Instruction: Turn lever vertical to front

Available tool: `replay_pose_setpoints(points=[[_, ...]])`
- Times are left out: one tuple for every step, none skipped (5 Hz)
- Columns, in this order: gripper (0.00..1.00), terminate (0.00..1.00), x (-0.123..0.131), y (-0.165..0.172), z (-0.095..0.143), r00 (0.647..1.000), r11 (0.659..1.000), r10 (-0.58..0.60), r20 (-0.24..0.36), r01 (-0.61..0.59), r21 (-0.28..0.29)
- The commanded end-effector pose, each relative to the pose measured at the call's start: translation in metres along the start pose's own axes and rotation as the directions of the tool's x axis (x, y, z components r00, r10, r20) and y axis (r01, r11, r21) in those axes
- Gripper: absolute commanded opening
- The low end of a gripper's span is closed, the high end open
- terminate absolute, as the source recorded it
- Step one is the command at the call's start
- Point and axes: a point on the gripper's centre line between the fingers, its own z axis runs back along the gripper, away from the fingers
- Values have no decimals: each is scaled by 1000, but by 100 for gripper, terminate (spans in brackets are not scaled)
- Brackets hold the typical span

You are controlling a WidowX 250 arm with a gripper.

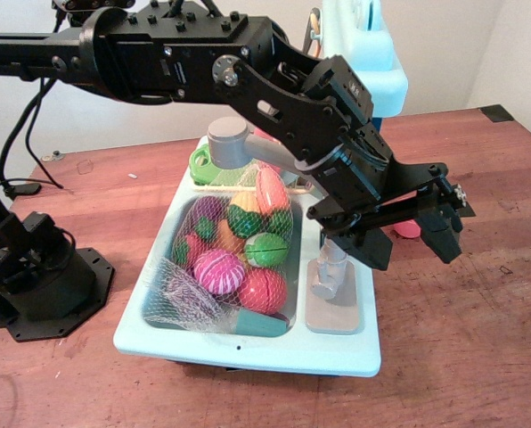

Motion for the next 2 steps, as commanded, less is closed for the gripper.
replay_pose_setpoints(points=[[100, 0, 0, 0, 0, 1000, 1000, 0, 0, 0, 0], [100, 0, 0, 8, -4, 1000, 1000, 7, 9, -7, 15]])
